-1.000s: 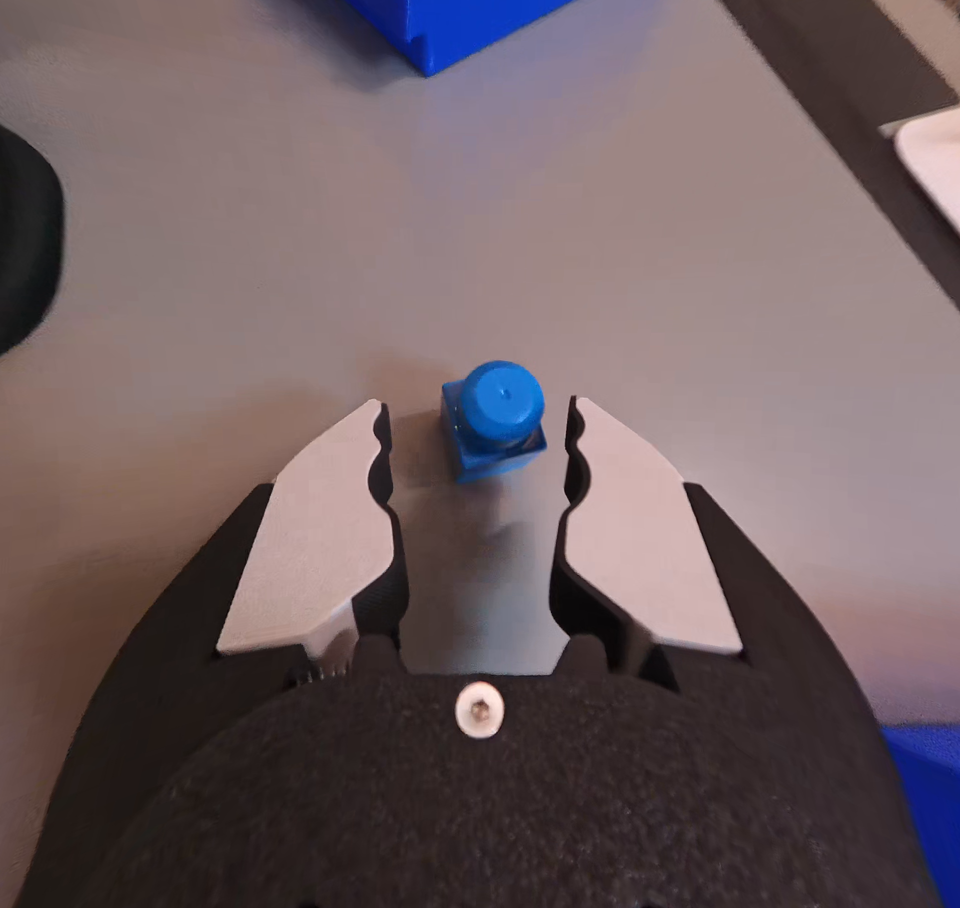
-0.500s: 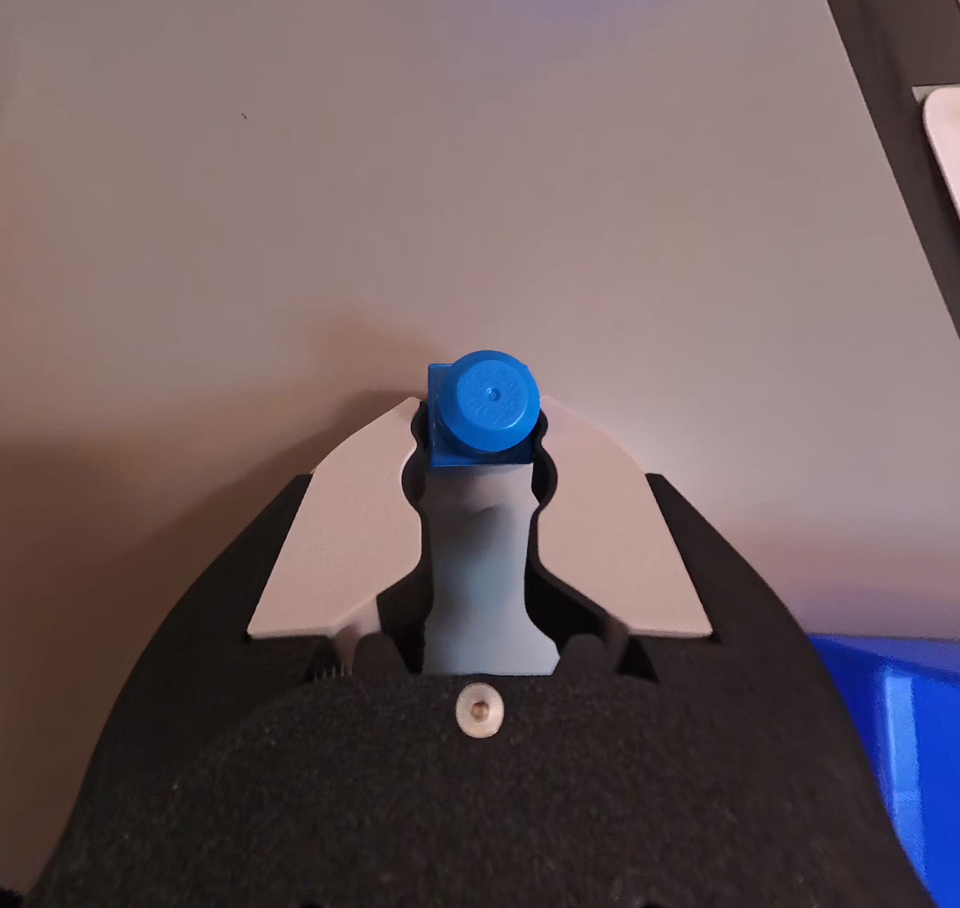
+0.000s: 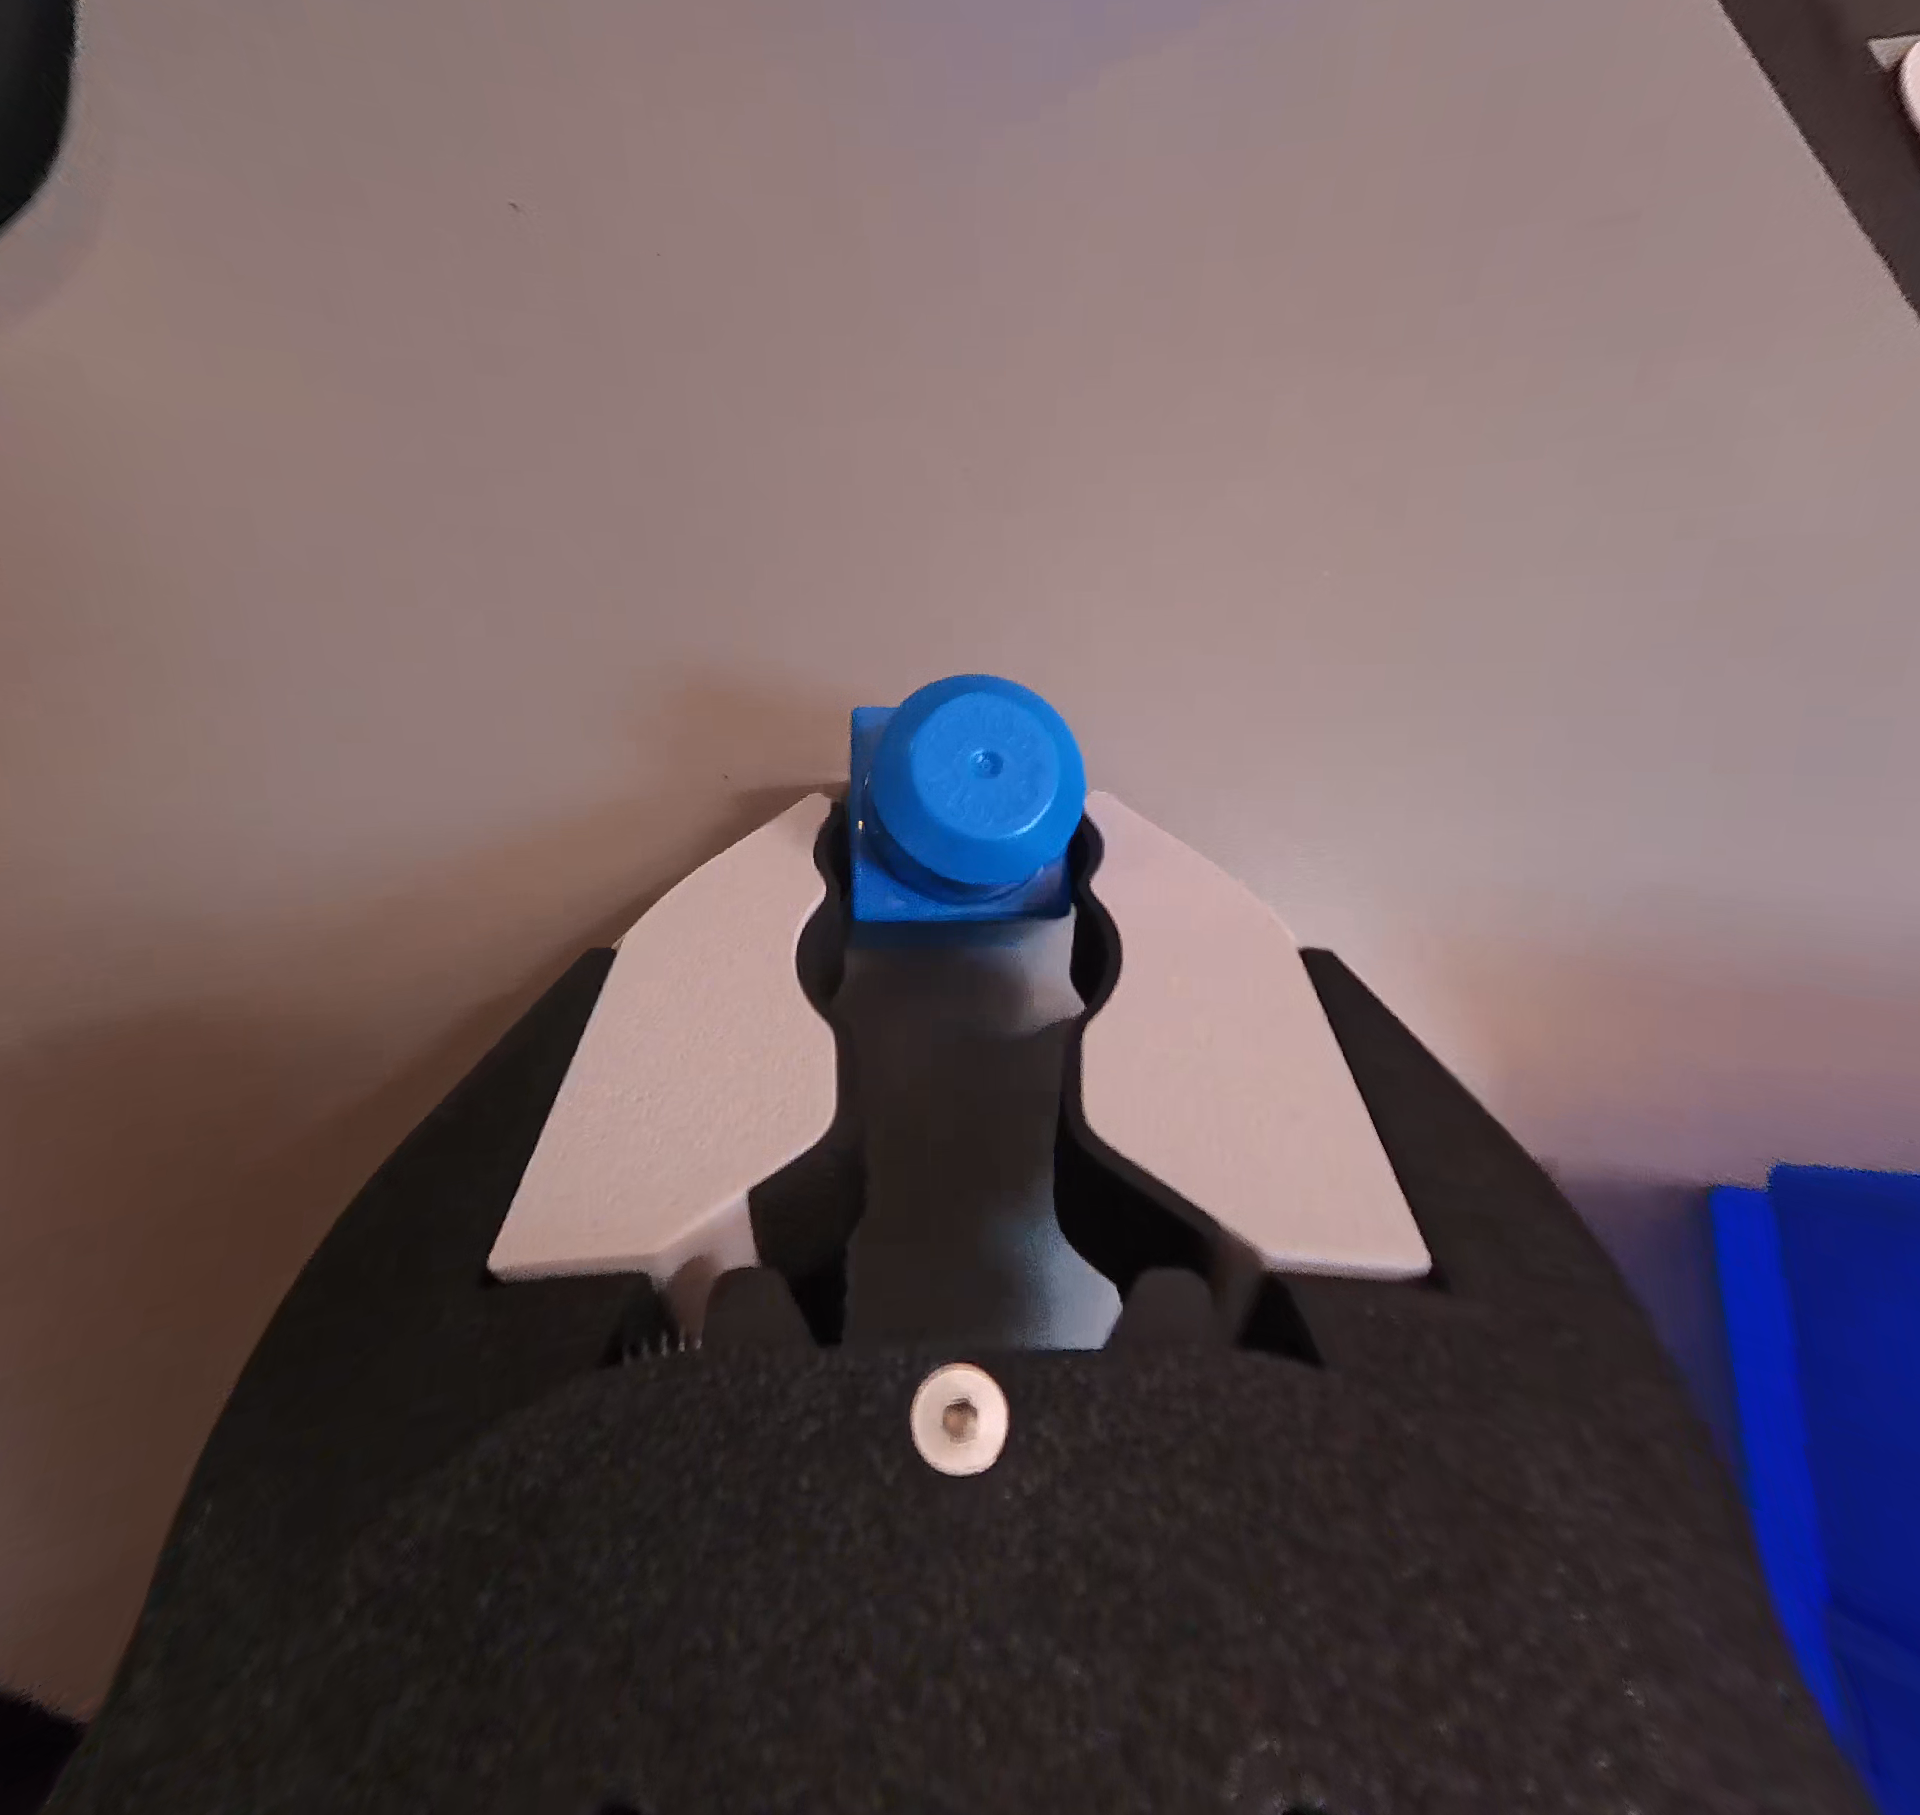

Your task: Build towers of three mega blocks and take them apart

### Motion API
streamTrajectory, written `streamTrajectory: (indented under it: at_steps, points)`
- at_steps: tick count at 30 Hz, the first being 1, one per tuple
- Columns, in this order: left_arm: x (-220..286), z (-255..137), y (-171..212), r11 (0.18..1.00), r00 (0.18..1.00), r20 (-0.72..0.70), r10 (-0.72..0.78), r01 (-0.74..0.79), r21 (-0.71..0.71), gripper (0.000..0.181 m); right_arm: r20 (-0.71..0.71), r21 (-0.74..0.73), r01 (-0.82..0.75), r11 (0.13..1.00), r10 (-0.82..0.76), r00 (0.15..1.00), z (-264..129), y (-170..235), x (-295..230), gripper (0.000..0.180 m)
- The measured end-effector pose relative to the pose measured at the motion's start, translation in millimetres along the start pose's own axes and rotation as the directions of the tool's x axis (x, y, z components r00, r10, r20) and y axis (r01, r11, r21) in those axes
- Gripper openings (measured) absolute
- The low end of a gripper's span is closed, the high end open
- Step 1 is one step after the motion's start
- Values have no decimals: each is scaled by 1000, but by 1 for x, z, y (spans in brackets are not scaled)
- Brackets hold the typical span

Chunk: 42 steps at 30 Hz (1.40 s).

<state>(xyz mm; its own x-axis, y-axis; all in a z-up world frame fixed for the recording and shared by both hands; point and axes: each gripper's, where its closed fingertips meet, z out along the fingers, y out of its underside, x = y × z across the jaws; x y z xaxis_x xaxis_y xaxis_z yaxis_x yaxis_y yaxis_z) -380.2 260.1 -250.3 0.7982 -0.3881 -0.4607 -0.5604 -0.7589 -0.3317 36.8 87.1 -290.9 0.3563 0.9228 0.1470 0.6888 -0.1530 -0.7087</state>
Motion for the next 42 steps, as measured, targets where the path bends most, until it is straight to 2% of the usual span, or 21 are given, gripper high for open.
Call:
streamTrajectory:
  at_steps: [6,10,13,14,15,20,26,31,37,41,42]
  points:
    - [-1,7,3,994,992,75,104,-101,-49,52,21,3,-4,1000,4,1000,1,2,-1,39]
    - [-4,7,2,989,983,113,143,-137,-57,44,33,0,-17,1000,17,999,0,4,-1,39]
    - [-5,2,-3,991,984,120,132,-129,-34,29,20,1,-30,1000,30,999,-1,5,2,39]
    - [-5,-1,-6,992,984,124,125,-124,-9,5,18,2,-32,999,32,999,-1,5,3,39]
    - [-8,-5,-9,992,982,148,120,-122,5,0,17,3,-33,999,33,999,-2,6,3,39]
    - [-11,-10,-4,994,985,136,103,-105,4,0,16,5,-32,999,32,999,-2,6,3,39]
    - [-19,-22,-1,998,996,88,-11,6,55,23,16,12,-42,999,41,999,-2,5,3,39]
    - [-16,-20,13,997,998,-9,-69,70,24,40,25,19,-48,999,47,999,-1,5,2,39]
    - [-2,-7,13,999,999,-35,9,-10,-37,51,35,22,-55,998,54,998,-1,5,1,38]
    - [11,8,6,997,997,-57,52,-56,-58,50,40,23,-56,998,55,998,-1,5,1,38]
    - [10,12,8,993,996,-30,80,-83,-82,53,41,22,-54,998,53,998,-1,5,0,38]
